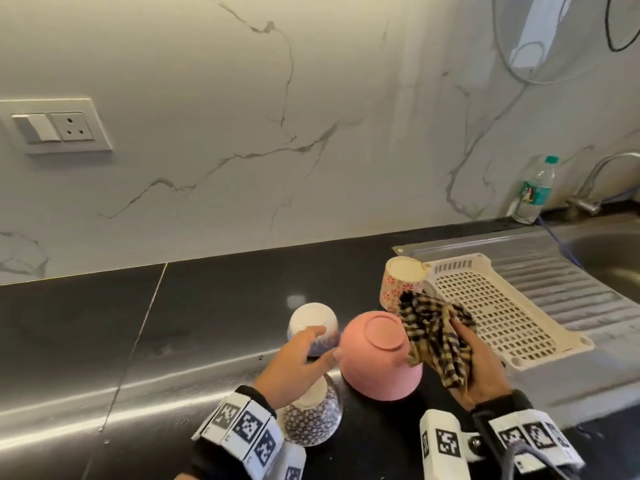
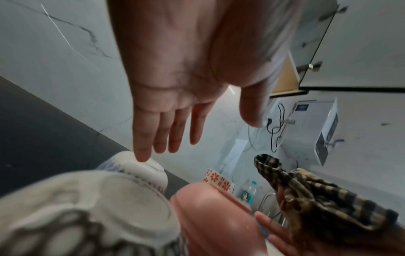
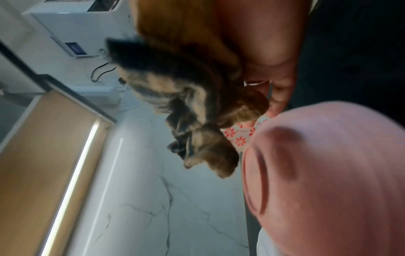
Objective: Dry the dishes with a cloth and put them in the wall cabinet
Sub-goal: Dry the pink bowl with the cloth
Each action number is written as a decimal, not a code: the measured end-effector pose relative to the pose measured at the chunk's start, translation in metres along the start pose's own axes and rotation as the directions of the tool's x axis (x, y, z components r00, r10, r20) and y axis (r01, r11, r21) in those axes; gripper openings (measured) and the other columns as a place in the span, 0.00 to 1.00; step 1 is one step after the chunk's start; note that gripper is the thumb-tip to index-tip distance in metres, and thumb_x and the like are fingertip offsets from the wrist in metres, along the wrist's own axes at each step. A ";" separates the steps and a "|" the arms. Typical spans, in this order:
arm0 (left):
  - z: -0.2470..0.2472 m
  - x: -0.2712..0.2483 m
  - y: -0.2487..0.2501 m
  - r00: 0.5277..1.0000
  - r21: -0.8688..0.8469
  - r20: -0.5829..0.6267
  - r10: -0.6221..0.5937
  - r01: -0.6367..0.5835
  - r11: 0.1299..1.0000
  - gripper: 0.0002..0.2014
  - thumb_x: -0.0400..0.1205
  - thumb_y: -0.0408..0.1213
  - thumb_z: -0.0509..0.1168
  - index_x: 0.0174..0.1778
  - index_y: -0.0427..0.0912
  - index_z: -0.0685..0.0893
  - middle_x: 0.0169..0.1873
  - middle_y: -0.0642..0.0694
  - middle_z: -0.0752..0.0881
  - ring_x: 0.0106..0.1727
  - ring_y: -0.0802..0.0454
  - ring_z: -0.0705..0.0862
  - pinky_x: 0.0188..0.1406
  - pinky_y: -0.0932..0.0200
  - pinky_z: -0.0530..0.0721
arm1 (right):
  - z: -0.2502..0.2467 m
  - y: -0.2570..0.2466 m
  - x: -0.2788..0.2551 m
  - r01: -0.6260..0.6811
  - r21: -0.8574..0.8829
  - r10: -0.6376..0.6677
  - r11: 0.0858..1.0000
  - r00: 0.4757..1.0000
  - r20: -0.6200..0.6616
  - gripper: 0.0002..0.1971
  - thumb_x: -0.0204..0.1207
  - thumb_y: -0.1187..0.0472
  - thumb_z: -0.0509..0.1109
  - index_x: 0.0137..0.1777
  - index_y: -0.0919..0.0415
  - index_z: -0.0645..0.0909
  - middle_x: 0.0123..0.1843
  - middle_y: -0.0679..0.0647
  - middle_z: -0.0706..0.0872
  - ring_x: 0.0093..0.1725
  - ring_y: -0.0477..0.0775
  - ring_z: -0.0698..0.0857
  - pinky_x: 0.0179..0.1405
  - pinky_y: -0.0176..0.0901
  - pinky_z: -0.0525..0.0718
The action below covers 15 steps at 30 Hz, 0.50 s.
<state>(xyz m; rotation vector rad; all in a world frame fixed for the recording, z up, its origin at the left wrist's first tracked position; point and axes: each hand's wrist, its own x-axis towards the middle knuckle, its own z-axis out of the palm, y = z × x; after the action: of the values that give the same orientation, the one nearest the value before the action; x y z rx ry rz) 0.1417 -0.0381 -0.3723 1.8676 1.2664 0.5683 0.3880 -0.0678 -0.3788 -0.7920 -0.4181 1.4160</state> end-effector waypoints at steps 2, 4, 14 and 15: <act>0.013 0.013 0.010 0.998 0.035 0.069 -0.015 0.013 0.999 0.20 0.83 0.48 0.59 0.68 0.43 0.72 0.57 0.57 0.76 0.59 0.61 0.75 0.49 0.73 0.72 | -0.012 -0.006 0.003 -0.008 0.050 0.010 0.999 0.999 -0.041 0.18 0.58 0.53 0.76 0.46 0.62 0.91 0.60 0.64 0.85 0.55 0.56 0.88 0.54 0.54 0.84; 0.023 0.025 0.014 0.993 0.078 0.107 -0.042 0.034 0.996 0.19 0.84 0.50 0.57 0.64 0.41 0.74 0.54 0.54 0.78 0.56 0.60 0.75 0.50 0.67 0.71 | -0.020 -0.004 0.005 -0.046 0.090 0.053 0.995 0.995 -0.080 0.18 0.73 0.53 0.63 0.48 0.65 0.89 0.59 0.65 0.86 0.52 0.56 0.89 0.49 0.52 0.87; 0.046 0.053 0.023 0.971 -0.064 0.149 -0.188 0.199 0.978 0.29 0.69 0.68 0.48 0.42 0.44 0.74 0.40 0.46 0.76 0.43 0.54 0.74 0.48 0.58 0.72 | -0.034 0.006 0.012 -0.211 0.143 0.226 0.967 0.969 -0.099 0.37 0.52 0.52 0.82 0.62 0.70 0.81 0.66 0.67 0.81 0.58 0.61 0.86 0.51 0.56 0.84; 0.046 0.051 0.024 0.971 -0.090 0.153 -0.186 0.201 0.975 0.31 0.66 0.71 0.48 0.45 0.45 0.72 0.43 0.48 0.75 0.44 0.56 0.73 0.46 0.62 0.70 | -0.034 0.006 0.012 -0.204 0.153 0.221 0.967 0.969 -0.106 0.30 0.59 0.52 0.75 0.59 0.69 0.82 0.66 0.68 0.81 0.54 0.60 0.88 0.50 0.55 0.85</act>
<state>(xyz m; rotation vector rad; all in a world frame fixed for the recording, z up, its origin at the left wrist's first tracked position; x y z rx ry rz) 0.2092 -0.0126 -0.3829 1.6447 1.2805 0.3809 0.4090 -0.0645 -0.4083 -0.8213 -0.1376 1.5682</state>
